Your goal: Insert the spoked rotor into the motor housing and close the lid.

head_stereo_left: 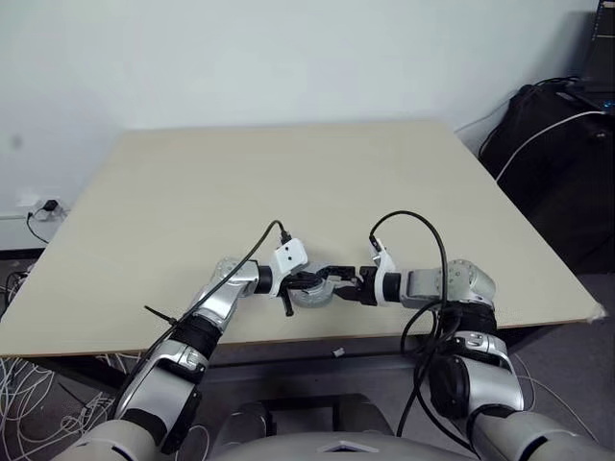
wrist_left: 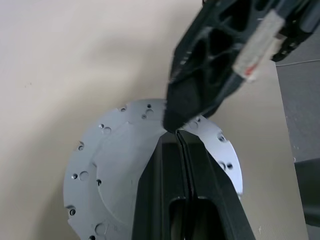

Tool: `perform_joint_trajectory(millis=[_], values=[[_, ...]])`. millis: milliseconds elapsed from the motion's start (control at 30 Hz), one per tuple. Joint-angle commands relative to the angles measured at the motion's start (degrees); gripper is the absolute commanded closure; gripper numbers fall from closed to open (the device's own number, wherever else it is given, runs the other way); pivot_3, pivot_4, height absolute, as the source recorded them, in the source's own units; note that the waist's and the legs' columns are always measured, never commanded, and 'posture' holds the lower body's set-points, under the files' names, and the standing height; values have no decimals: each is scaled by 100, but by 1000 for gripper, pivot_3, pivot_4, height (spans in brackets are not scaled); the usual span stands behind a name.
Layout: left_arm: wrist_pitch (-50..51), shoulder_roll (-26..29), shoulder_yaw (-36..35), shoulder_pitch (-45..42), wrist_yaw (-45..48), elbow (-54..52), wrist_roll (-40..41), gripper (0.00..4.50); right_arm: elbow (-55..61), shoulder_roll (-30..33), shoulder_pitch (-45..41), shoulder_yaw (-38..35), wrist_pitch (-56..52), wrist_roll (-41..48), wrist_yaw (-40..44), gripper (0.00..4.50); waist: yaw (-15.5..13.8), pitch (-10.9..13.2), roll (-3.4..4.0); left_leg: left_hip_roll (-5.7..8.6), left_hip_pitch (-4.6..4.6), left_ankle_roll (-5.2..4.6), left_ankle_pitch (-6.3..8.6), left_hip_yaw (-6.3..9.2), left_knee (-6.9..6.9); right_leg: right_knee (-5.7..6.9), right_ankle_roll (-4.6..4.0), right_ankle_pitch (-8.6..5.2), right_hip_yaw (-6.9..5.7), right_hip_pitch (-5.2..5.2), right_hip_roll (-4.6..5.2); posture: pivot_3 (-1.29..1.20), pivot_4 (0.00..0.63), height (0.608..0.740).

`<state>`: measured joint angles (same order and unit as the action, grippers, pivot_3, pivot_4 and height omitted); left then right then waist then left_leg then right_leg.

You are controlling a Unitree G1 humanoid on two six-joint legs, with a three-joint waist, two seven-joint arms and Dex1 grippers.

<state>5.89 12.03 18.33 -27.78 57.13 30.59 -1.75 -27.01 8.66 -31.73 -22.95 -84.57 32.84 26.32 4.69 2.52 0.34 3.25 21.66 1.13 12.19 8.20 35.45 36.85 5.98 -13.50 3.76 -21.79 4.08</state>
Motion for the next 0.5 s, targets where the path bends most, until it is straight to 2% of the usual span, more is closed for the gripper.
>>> perform_joint_trajectory(millis=[33, 433, 500], values=[[166, 100, 88, 135, -4, 40, -67, 4500, 294, -115, -226, -79, -15, 509, 387, 38, 1, 0, 0, 0, 0, 0, 0, 0, 0, 0, 0, 0, 0, 0, 0, 0, 0, 740], [299, 294, 26, 342, -38, -212, -6, 4500, 480, -157, -202, -253, -124, 736, 380, 38, 7, 0, 0, -1, 0, 0, 0, 0, 1, 1, 0, 0, 1, 0, 0, 0, 0, 740], [319, 323, -3, 374, -40, -250, 3, 4500, 505, -151, -184, -217, -139, 735, 383, 418, 7, 0, 0, -1, 0, 0, 0, 0, 2, 1, 0, 0, 1, 1, 0, 0, 0, 740]])
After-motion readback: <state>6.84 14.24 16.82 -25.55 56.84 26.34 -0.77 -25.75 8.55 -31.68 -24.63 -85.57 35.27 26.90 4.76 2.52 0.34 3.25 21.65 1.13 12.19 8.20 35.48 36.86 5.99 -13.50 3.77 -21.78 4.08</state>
